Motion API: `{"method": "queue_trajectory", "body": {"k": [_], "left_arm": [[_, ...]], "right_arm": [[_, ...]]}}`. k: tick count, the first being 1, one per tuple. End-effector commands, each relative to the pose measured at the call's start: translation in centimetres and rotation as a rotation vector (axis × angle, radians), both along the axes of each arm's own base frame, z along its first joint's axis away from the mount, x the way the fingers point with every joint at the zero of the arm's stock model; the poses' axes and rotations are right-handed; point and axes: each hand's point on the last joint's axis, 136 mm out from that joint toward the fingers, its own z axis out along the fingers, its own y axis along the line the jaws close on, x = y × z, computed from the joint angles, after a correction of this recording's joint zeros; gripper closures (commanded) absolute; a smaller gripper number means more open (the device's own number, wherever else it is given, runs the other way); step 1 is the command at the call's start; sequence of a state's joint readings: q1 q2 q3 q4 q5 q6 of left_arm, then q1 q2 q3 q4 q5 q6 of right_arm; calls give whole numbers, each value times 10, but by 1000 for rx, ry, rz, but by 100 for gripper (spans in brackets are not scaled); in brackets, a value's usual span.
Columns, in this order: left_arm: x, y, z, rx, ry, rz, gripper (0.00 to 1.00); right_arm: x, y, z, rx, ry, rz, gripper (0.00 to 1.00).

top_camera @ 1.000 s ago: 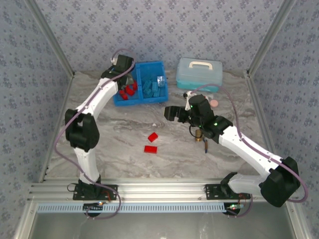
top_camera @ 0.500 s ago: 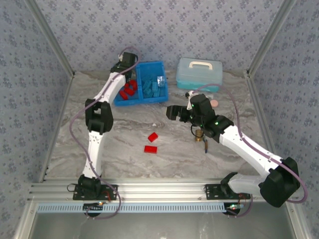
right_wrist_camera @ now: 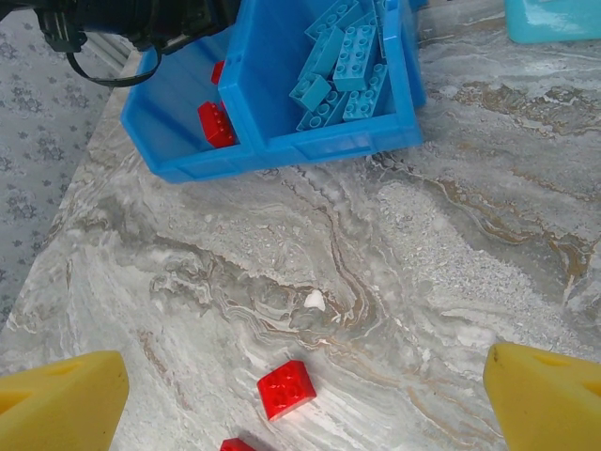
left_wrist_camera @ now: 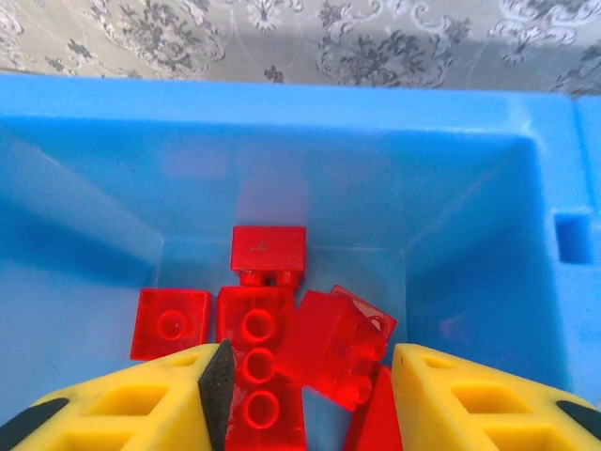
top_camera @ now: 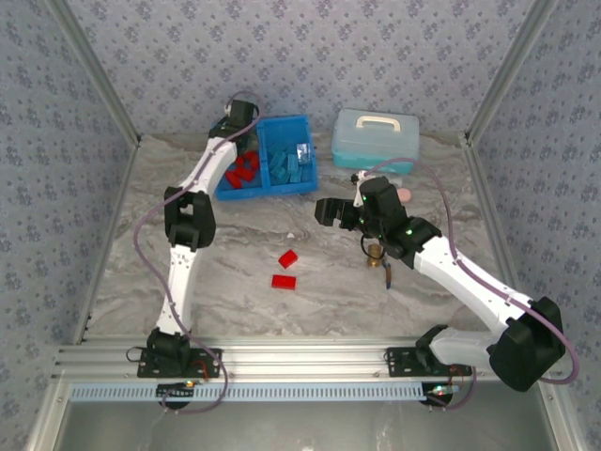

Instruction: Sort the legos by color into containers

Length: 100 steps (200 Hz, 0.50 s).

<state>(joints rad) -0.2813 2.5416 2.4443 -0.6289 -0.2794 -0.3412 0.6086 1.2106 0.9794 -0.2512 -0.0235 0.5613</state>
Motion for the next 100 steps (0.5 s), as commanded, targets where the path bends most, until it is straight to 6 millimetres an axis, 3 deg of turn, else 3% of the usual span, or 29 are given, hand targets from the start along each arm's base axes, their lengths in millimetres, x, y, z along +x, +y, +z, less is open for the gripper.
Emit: {"method": "queue_trajectory", "body": {"k": [1,35,59,79,82,100], "left_arm": [[-4,-2,55,-40,-72,-6,49],[-32,-6,99,-120,-79,-14,50],[-65,-12,130,-191,-111,-28,50],[-102,-16,147,-249,-126,-39,50],[-109,-16,140,-252,-109,-40,50],[-147,-25,141,-293,-102,-71,50]], "right_arm": [[0,0,10,23,-10,1,0],[0,1,12,30,-11,1,0],[-1,2,12,33,-10,5,0],[-2,3,11,32,-7,4,0],[-1,3,11,34,-8,2,0],[-1,3,10,42,-8,-1,0]]}}
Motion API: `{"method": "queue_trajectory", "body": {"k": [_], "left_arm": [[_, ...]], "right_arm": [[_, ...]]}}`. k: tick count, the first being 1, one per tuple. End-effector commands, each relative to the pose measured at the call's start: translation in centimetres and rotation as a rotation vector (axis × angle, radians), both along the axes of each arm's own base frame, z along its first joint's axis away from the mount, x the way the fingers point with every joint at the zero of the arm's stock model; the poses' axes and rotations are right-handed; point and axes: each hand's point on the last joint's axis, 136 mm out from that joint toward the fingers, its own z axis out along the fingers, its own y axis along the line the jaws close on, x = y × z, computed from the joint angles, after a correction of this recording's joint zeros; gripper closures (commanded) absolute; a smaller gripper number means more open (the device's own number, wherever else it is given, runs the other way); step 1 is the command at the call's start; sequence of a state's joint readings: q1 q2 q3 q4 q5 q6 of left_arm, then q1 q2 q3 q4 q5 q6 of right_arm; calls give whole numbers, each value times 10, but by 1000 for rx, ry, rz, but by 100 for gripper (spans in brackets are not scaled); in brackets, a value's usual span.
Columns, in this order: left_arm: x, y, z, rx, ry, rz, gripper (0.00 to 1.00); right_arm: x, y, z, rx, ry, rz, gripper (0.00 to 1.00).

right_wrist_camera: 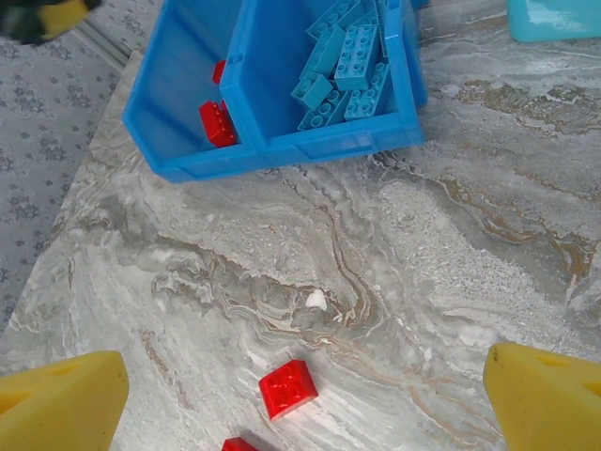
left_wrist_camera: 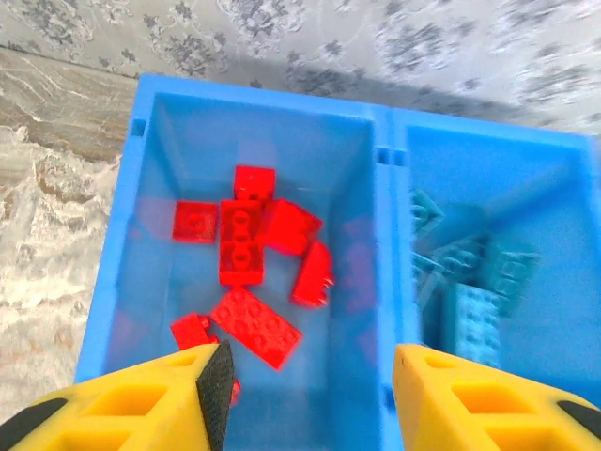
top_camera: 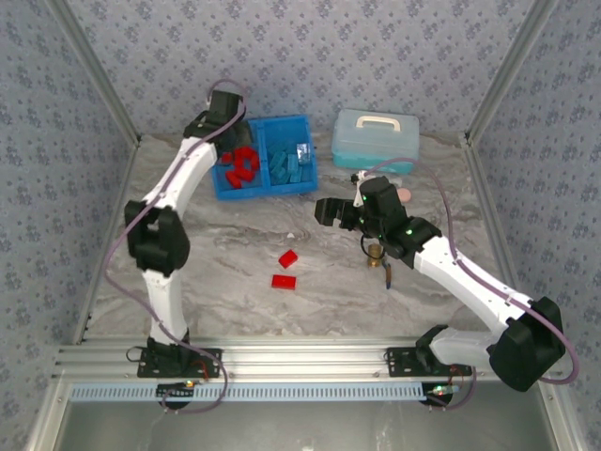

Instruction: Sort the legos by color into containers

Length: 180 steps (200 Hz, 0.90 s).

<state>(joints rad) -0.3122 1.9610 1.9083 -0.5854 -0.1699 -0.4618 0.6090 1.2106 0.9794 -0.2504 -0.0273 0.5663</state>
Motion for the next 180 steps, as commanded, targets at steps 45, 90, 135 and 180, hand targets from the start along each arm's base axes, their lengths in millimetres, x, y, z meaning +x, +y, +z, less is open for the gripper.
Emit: {"method": "queue_trajectory", "body": {"k": [45,90,135,180], "left_arm": [[-134,-65,-10,-169,33,-256,51],[-208,-121,-75,44,148,-670,45],[-245,-143,-126,98,261,-915,37],[-245,-148,-159,157,292,-949,27]], "right_arm": [[-1,5,9,56,-8,-4,0],[0,7,8,55,-7,-3,0],[-3,7,8,60,3,2,0],[-7,2,9,55,1,-5,0]]}}
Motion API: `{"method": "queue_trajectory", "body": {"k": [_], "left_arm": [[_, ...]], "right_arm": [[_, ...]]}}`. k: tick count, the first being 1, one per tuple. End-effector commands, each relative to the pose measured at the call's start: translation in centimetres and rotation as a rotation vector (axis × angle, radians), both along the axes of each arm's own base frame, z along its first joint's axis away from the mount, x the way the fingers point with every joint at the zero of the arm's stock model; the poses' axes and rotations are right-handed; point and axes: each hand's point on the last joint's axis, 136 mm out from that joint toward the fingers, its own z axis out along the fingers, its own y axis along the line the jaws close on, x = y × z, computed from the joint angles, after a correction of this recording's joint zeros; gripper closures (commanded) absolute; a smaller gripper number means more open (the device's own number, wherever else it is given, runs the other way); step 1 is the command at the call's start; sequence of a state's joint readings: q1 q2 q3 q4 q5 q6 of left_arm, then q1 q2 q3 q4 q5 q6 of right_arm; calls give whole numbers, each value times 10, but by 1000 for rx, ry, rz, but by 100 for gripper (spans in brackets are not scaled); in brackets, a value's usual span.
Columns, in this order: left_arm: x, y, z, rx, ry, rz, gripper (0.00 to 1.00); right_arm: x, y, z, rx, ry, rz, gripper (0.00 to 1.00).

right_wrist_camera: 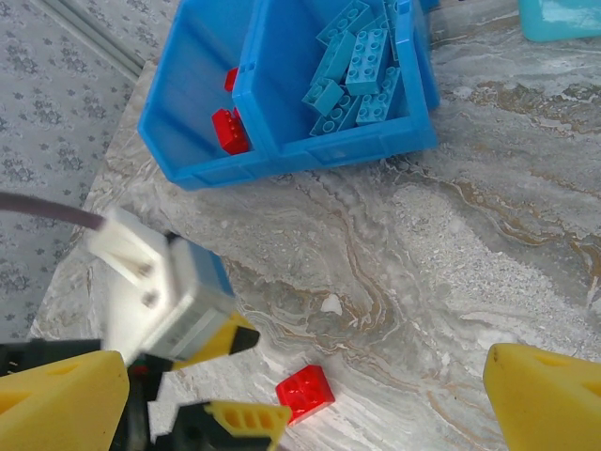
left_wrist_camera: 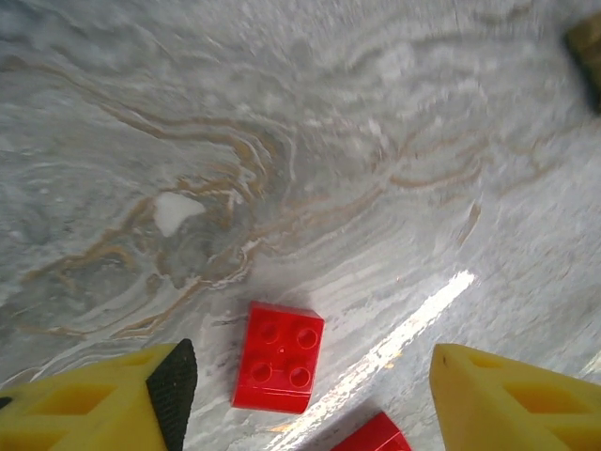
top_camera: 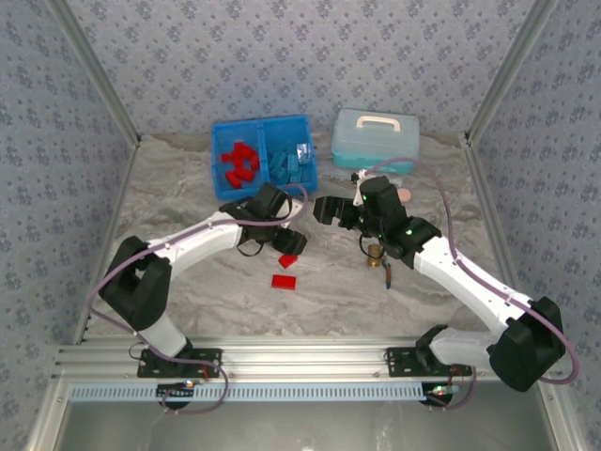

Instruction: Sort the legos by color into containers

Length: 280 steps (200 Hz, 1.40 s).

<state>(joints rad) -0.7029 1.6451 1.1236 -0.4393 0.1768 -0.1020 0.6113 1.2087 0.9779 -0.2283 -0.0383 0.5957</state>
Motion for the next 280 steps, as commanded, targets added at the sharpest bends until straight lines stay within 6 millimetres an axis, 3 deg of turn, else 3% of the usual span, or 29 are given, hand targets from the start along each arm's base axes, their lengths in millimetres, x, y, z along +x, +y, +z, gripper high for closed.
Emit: {"method": "queue_trajectory", "body": {"k": [1,59,94,164,235,261,280], "left_arm": [[0,-5,-13,20,-12,-67,27],[-4,-1,-48,167,-8,-99,20],[-9,-2,-63,212,-1,-109,29],[-7,11,-73,317,-54,-83,56],[-8,6,-80,292,-29,-63,60],[-2,6,-74,288,-55,-30,68],[8,5,-56,247,-99,19,72]], "right_arm": [[-8,-2,5,17,0,-2,0],[-8,-4,2,13,0,-10,0],[-6,-3,2,13,3,-9,0],[-6,-2,2,16,5,-11,0],[-6,-2,1,16,8,-9,0],[-6,-2,3,17,6,-10,0],[-6,-3,4,14,3,-13,0]]}}
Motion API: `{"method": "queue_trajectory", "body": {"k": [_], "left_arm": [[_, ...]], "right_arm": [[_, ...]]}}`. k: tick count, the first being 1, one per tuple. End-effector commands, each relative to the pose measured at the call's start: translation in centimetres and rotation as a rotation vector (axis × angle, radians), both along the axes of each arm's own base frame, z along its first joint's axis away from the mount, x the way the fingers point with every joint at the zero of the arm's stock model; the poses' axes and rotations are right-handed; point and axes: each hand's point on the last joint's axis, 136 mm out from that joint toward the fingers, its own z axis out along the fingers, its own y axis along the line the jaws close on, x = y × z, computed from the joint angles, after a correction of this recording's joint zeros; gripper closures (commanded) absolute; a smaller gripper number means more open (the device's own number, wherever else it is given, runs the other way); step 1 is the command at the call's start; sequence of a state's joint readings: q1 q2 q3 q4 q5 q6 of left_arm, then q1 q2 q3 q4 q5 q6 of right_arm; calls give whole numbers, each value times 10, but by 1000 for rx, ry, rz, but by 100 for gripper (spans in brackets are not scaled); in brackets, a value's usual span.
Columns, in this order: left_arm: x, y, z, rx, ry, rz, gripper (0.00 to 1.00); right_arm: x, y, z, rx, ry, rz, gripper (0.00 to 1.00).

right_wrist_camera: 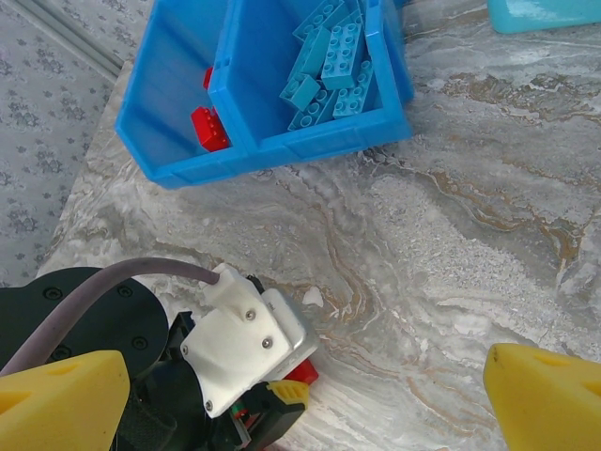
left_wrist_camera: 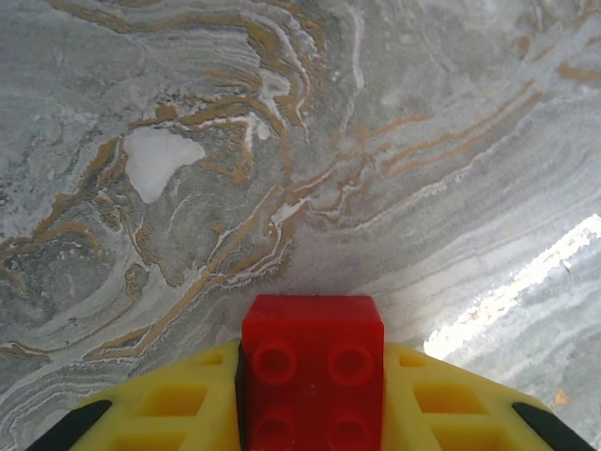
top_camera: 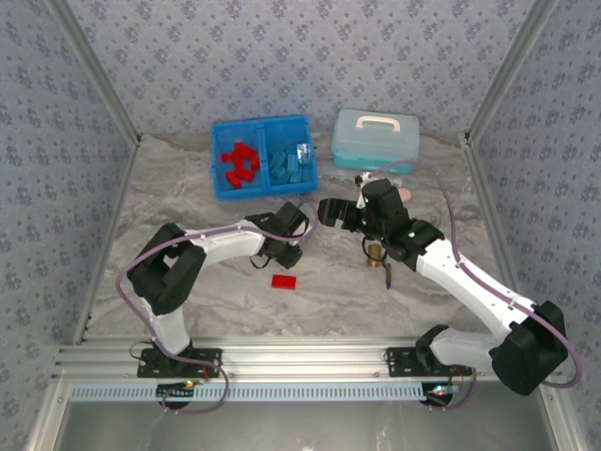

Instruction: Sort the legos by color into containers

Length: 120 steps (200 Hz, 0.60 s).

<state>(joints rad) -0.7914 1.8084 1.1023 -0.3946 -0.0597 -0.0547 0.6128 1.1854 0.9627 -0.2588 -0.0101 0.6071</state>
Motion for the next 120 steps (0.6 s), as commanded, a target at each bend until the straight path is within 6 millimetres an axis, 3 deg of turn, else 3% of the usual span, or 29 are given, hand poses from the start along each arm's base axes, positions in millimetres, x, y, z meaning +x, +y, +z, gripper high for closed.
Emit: {"method": "queue_trajectory", "body": {"k": [1,36,56,87,120], "left_arm": [[8,-2,12,-22,-48,43,72],[38,7,60,-131,-120,162,73],[64,20,94,-190,-190,254,73],[114,52,142,-252,-286,408,73],[169,96,179,-189,-399,572,75]], "right_arm": [[-1,5,9,32,-13,16,0],[0,6,12,32,-20,14,0],[0,5,12,32,-21,12,0],[1,6,12,33,-23,14,0],[2,6,12,32,-23,16,0]]}}
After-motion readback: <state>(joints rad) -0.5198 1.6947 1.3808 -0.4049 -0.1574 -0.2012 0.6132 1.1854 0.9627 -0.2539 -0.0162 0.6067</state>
